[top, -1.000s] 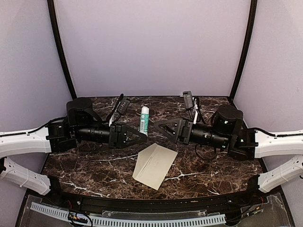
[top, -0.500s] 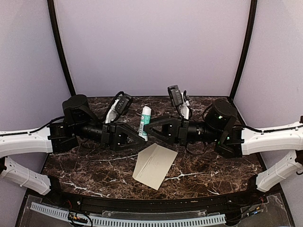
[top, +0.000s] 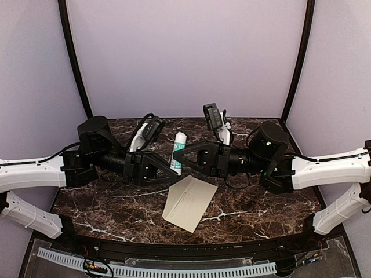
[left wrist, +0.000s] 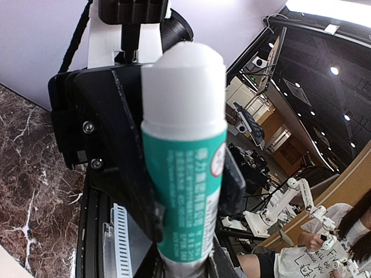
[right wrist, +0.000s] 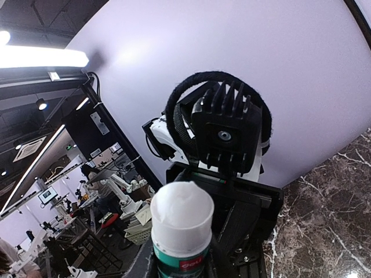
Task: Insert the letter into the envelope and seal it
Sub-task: Unscrew the solid glue.
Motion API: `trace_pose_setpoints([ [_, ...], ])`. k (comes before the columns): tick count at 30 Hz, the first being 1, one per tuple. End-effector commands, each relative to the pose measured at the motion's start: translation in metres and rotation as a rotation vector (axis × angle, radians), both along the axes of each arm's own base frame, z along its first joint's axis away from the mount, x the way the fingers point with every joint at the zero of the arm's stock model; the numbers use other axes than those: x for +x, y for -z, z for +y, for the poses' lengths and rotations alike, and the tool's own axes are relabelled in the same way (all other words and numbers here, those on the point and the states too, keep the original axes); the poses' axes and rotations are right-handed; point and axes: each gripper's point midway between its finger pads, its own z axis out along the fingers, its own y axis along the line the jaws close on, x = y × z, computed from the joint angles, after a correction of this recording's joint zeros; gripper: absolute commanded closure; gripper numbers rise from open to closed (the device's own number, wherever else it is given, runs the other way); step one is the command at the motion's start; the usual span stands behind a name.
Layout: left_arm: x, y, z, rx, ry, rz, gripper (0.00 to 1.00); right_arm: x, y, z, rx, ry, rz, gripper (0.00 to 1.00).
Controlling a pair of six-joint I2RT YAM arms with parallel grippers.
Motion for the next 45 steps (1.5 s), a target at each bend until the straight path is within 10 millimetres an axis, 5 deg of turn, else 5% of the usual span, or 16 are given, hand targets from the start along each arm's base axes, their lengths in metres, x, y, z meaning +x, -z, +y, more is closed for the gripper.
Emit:
trace_pose_setpoints([
  [1,0.001,-0.009,0.002,-0.035,-0.020,-0.037,1.00,-0.001,-0.022,-0.001,0.061,0.006,-0.028,0.84],
  [12,0.054,0.012,0.012,0.097,-0.381,-0.085,1.00,0.021,0.003,0.000,-0.056,0.142,0.037,1.00],
  [21,0.106,0.046,0.041,0.329,-0.716,-0.105,1.00,0.056,0.041,0.022,-0.336,0.376,0.106,1.00],
  [26,0.116,0.056,0.054,0.407,-0.796,-0.124,1.00,0.073,0.071,0.032,-0.488,0.511,0.201,1.00],
  [33,0.117,0.072,0.045,0.444,-0.771,-0.101,1.00,0.089,0.108,0.045,-0.604,0.615,0.327,1.00],
  [39,0.115,0.076,0.036,0.434,-0.733,-0.073,1.00,0.090,0.102,0.040,-0.577,0.636,0.333,0.98],
  [45,0.107,0.060,0.030,0.329,-0.691,-0.049,1.00,0.082,0.065,0.014,-0.410,0.618,0.264,0.68],
])
